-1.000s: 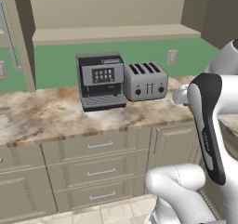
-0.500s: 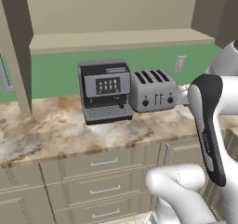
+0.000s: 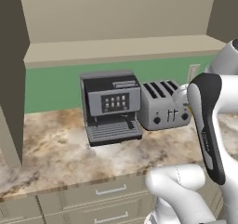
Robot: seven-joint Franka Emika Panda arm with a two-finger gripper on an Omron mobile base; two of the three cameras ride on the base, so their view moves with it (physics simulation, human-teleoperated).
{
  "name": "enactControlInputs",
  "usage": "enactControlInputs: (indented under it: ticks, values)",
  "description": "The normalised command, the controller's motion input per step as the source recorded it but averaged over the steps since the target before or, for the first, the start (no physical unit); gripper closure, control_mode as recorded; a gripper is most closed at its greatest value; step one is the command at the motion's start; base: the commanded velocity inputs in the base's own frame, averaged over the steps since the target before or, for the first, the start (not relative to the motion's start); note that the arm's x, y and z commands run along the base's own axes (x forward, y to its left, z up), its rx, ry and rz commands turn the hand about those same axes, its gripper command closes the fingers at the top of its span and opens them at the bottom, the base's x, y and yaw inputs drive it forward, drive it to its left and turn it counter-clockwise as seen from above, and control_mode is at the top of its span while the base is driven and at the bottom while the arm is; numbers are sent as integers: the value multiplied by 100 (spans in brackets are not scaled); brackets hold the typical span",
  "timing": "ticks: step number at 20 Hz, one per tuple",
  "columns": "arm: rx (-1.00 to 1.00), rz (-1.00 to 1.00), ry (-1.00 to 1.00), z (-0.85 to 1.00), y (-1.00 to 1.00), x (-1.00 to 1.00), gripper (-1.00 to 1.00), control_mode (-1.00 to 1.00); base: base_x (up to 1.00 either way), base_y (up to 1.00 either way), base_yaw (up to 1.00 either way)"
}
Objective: Pick up the sponge and sponge from the sink, and place them back in the cabinet, and close the cabinet doors.
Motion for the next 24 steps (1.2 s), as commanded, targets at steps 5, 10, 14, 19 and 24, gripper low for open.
enactControlInputs:
  ticks: [5, 10, 14, 19, 24]
  values:
    - [0, 0, 0, 0, 0, 0, 100, 100, 46, 0, 0]
    - [0, 0, 0, 0, 0, 0, 100, 100, 41, 0, 0]
    - [0, 0, 0, 0, 0, 0, 100, 100, 13, 0, 0]
    - [0, 0, 0, 0, 0, 0, 100, -100, 0, 0, 0]
    - [0, 0, 0, 0, 0, 0, 100, -100, 0, 0, 0]
